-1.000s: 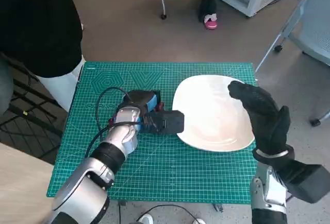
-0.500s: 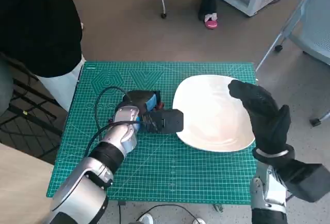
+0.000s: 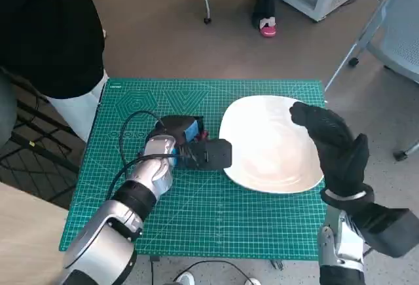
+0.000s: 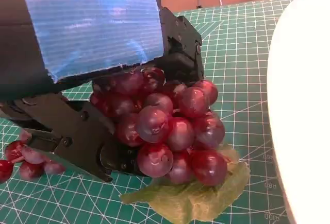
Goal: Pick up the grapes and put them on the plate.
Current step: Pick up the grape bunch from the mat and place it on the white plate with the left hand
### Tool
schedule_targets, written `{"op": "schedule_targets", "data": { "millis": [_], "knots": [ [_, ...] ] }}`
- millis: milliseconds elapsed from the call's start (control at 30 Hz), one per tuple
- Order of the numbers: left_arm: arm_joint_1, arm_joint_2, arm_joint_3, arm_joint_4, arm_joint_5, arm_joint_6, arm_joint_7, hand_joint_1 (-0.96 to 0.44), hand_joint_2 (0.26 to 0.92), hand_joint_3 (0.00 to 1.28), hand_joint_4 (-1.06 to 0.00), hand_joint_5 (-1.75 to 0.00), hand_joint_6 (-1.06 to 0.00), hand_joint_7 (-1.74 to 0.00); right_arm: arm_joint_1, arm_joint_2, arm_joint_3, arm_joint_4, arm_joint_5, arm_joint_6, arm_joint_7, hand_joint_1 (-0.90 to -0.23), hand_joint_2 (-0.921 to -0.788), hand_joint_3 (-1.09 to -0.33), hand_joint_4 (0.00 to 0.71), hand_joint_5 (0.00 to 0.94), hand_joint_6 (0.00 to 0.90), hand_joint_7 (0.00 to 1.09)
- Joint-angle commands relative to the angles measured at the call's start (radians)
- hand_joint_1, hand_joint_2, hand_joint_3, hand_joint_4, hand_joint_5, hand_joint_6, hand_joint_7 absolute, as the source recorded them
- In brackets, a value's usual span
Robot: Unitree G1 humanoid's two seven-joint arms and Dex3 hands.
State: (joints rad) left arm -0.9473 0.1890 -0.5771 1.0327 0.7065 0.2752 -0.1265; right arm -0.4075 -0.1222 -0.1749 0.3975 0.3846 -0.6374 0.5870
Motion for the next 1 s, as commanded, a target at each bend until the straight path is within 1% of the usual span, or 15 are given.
{"op": "schedule_targets", "data": {
  "millis": [33,200,400,500,600,767,1000],
  "knots": [
    [0.084,0.044,-0.011,-0.146,0.018,0.060,-0.067,0.00,0.921,0.21,-0.50,-1.49,-0.51,-1.16,0.012,-0.009,0.001,0.013,-0.010,0.012,-0.003,-0.605,-0.921,-0.813,0.342,0.003,-0.001,0.43],
    [0.142,0.103,-0.010,-0.365,0.051,0.112,-0.114,0.00,0.921,0.20,-0.54,-1.39,-0.50,-1.23,0.009,-0.008,0.001,0.016,-0.012,0.010,-0.005,-0.605,-0.921,-0.813,0.342,0.002,-0.001,0.43],
    [0.226,0.193,0.024,-0.672,0.096,0.135,-0.152,0.00,0.921,0.19,-0.55,-1.27,-0.49,-1.35,0.002,-0.006,0.001,0.027,-0.012,0.008,-0.006,-0.605,-0.921,-0.814,0.342,0.002,-0.001,0.43],
    [0.253,0.222,0.046,-0.771,0.103,0.138,-0.165,0.00,0.921,0.19,-0.55,-1.24,-0.49,-1.37,-0.001,-0.004,0.002,0.031,-0.013,0.007,-0.008,-0.604,-0.921,-0.814,0.341,0.002,-0.001,0.43],
    [0.277,0.245,0.068,-0.870,0.116,0.149,-0.181,0.00,0.921,0.17,-0.58,-1.21,-0.50,-1.37,-0.004,-0.002,0.002,0.035,-0.014,0.005,-0.009,-0.604,-0.921,-0.814,0.342,0.002,-0.001,0.43],
    [0.298,0.259,0.092,-0.971,0.139,0.178,-0.206,0.00,0.921,0.13,-0.63,-1.16,-0.53,-1.32,-0.008,0.002,0.004,0.035,-0.019,0.002,-0.015,-0.604,-0.921,-0.814,0.343,0.002,-0.001,0.43],
    [0.320,0.264,0.114,-1.072,0.195,0.214,-0.234,0.00,0.921,0.09,-0.70,-1.16,-0.56,-1.23,-0.014,0.006,0.006,0.041,-0.023,0.001,-0.019,-0.608,-0.921,-0.815,0.342,0.002,-0.001,0.43]
  ]
}}
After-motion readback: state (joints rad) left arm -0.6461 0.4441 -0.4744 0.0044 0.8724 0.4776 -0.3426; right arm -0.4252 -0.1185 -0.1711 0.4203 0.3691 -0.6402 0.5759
